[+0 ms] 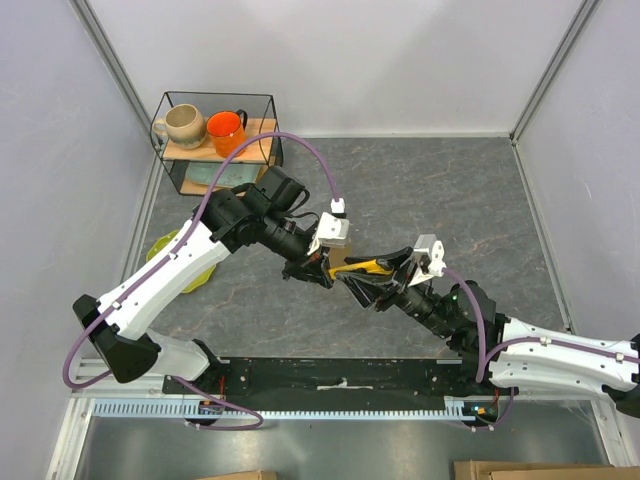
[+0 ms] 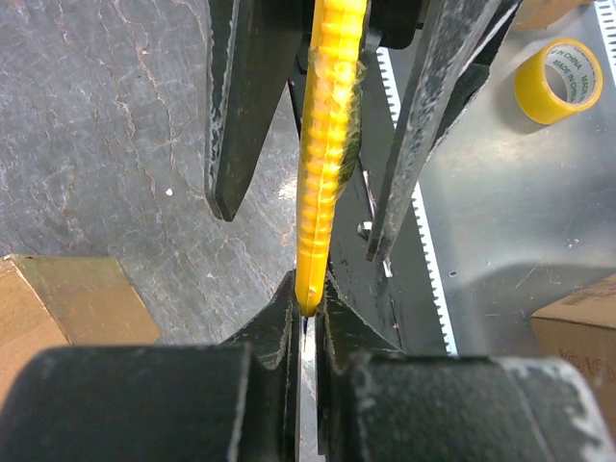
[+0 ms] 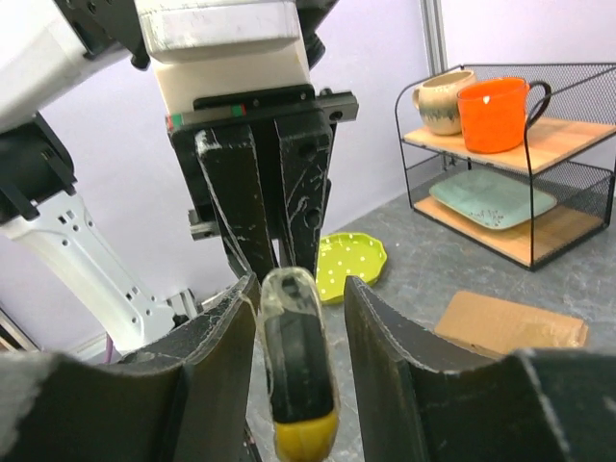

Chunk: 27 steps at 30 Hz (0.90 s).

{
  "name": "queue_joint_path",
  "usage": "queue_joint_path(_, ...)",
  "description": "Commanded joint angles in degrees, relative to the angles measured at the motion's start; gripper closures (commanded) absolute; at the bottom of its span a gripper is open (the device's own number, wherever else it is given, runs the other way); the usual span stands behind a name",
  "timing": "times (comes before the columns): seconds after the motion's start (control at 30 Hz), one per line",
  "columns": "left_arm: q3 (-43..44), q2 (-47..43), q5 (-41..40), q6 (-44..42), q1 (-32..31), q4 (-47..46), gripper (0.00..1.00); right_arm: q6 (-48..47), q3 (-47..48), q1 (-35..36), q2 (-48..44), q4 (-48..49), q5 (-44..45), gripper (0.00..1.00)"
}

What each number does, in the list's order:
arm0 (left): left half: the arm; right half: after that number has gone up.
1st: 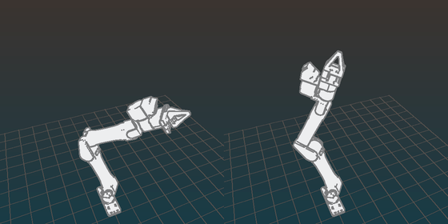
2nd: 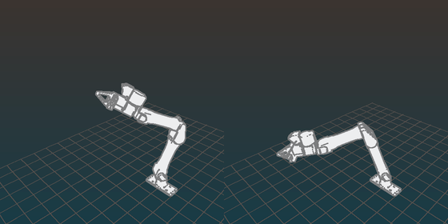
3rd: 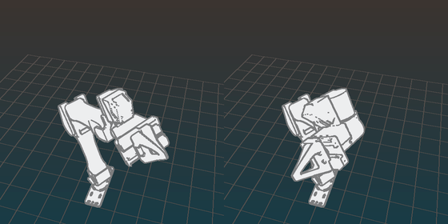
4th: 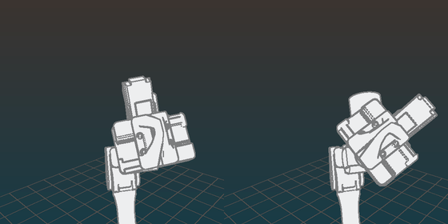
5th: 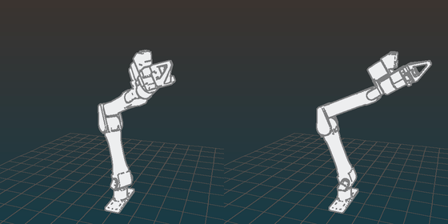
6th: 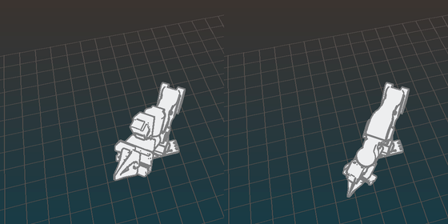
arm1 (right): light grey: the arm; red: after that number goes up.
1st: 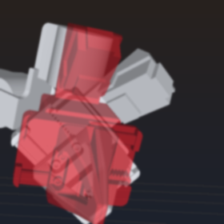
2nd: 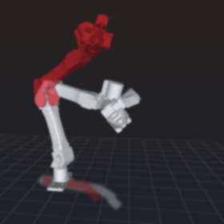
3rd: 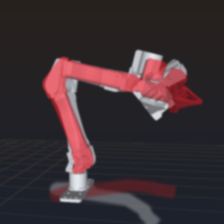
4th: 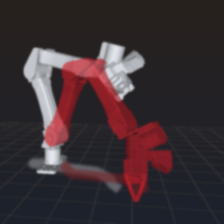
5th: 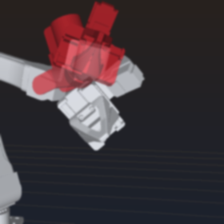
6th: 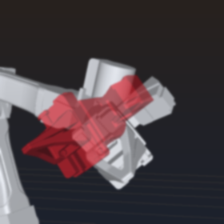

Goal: Unpack the express box
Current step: Adjust the knife.

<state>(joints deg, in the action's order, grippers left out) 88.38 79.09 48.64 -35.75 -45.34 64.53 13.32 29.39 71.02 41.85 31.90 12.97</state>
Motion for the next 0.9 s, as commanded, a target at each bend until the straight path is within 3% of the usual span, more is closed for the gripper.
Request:
queue_joint_path(0.0, 1.3, -1.1, 2.7, 1.9, 0.1, -1.7, 0.98, 0.7, -0.6, 0.1, 0.8, 6.9, 0.4, 0.52)
queue_joint_path(0.57, 1.4, -2.1, 3.1, 1.6, 0.1, -0.5, 0.98, 2.7, 0.3, -1.9, 5.3, 10.5, -2.9, 0.63)
queue_joint_path(0.67, 1.4, -2.2, 3.1, 1.4, 0.1, -0.4, 0.98, 2.9, 0.5, -2.4, 5.7, 10.9, -4.0, 0.71)
queue_joint_path(0.8, 1.4, -2.4, 3.1, 1.3, 0.1, -0.3, 0.98, 2.8, 1.4, -2.7, 5.7, 8.9, -6.4, 0.96)
queue_joint_path(0.87, 1.4, -2.5, 3.1, 1.2, 0.2, -0.2, 0.98, 2.6, 1.5, -2.8, 5.3, 7.7, -7.7, 1.0)
